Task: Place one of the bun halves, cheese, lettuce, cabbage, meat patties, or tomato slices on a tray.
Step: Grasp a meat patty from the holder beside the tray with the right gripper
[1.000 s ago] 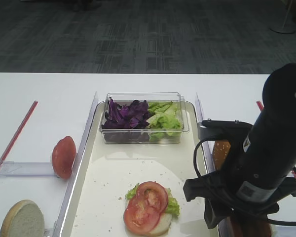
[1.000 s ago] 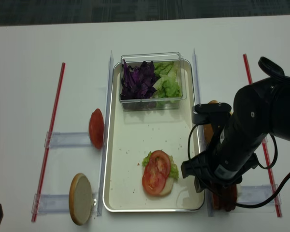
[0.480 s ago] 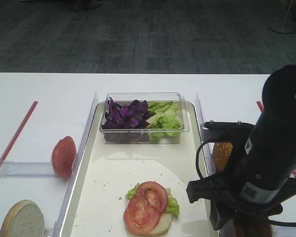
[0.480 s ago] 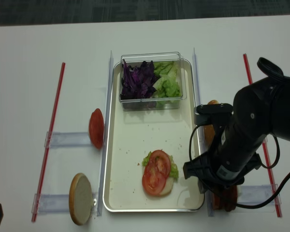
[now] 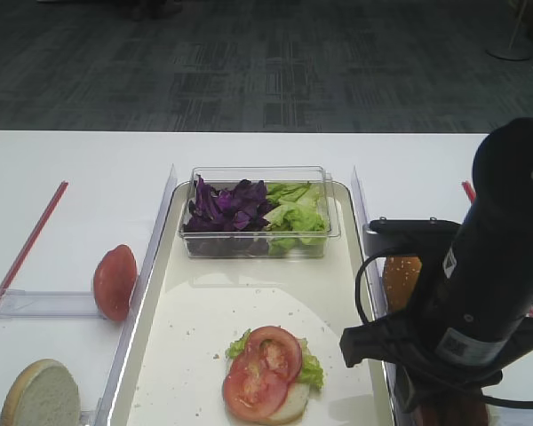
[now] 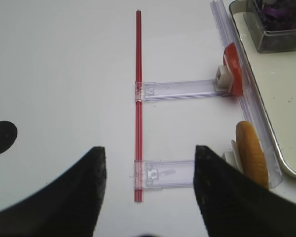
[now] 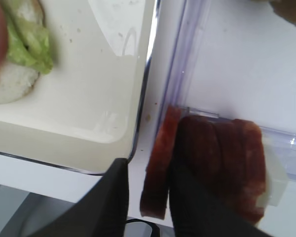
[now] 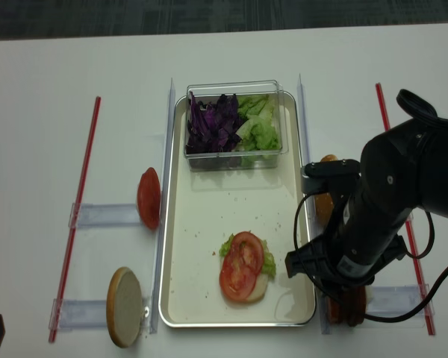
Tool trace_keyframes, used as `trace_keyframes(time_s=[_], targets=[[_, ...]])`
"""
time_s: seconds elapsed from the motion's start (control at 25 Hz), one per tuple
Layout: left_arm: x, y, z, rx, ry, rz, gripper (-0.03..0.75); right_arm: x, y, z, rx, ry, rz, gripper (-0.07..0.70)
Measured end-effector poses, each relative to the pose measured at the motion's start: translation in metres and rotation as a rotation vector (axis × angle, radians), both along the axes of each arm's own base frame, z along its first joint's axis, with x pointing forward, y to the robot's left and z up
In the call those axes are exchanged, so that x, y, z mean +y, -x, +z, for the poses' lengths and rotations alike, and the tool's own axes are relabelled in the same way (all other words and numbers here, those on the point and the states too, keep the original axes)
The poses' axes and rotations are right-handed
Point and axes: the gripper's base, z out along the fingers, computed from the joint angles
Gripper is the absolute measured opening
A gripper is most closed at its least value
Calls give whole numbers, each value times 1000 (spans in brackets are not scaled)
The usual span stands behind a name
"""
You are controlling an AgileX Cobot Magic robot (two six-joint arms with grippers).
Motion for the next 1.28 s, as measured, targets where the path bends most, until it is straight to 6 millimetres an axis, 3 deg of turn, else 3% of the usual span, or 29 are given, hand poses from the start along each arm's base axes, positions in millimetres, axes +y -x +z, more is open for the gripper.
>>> trace_keyframes(time_s=[0.36, 0.76, 1.28], targets=[[0, 0, 0, 0, 0, 0, 366, -1, 0, 0, -3, 11, 10, 138], [0, 0, 0, 0, 0, 0, 366, -1, 0, 1, -4, 11, 11, 131], [0, 0, 0, 0, 0, 0, 366, -1, 2, 33, -59, -35, 27, 130]])
